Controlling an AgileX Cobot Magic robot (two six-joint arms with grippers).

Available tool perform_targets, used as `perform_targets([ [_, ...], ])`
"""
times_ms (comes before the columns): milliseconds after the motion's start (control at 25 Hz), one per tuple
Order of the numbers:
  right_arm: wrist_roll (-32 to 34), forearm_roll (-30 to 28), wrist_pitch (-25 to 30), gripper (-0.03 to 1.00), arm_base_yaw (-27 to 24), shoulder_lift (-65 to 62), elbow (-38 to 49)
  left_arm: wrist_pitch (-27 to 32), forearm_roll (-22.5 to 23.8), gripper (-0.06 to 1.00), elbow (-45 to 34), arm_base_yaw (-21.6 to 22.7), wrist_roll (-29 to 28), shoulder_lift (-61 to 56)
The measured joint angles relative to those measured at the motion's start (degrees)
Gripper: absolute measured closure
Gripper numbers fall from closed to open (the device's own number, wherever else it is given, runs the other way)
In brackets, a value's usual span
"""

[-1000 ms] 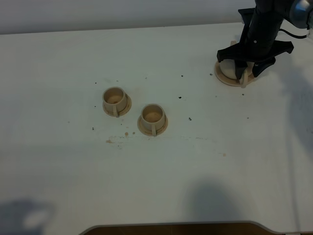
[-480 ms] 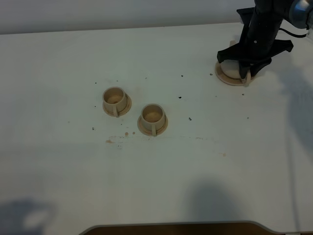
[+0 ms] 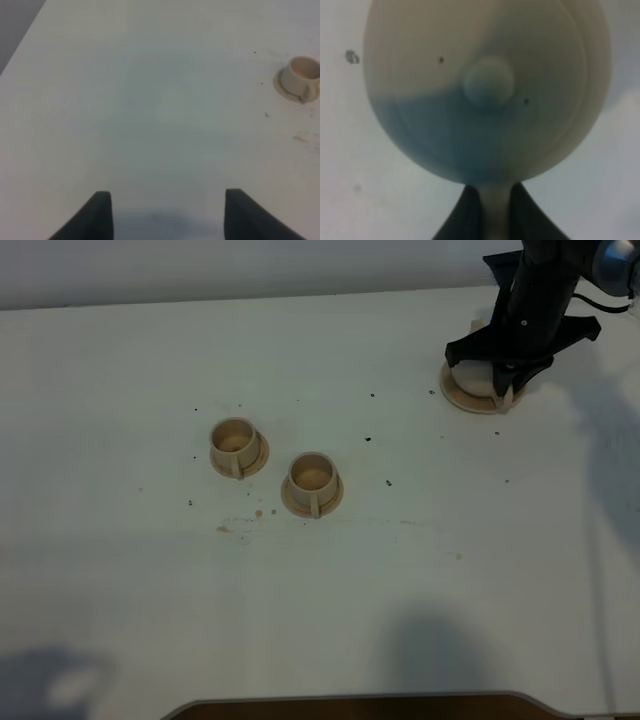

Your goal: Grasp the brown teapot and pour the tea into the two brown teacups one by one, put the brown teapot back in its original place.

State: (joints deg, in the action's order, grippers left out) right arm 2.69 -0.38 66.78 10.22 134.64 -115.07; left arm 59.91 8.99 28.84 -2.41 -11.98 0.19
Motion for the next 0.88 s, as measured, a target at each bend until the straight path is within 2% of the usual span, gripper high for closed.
perform_targets([
  [320,-0.47,-0.26,1.04,0.85,0.00,-1.40,-1.51,0.00,0.00,0.45,0.00,0.00,0.00,0.00],
  [480,-4.46,-0.66,3.27,0.85,0.72,-1.40,-4.59,0.00,0.00,0.45,0.00,0.00,0.00,0.00],
  [640,-10.03,-1.63,3.33,0.85,4.34,-1.40,-7.71,0.00,0.00,0.45,0.00,0.00,0.00,0.00],
  [880,-16.82,-3.22,3.32,0.85,12.86,-1.42,-10.01,0.00,0.00,0.45,0.00,0.00,0.00,0.00],
])
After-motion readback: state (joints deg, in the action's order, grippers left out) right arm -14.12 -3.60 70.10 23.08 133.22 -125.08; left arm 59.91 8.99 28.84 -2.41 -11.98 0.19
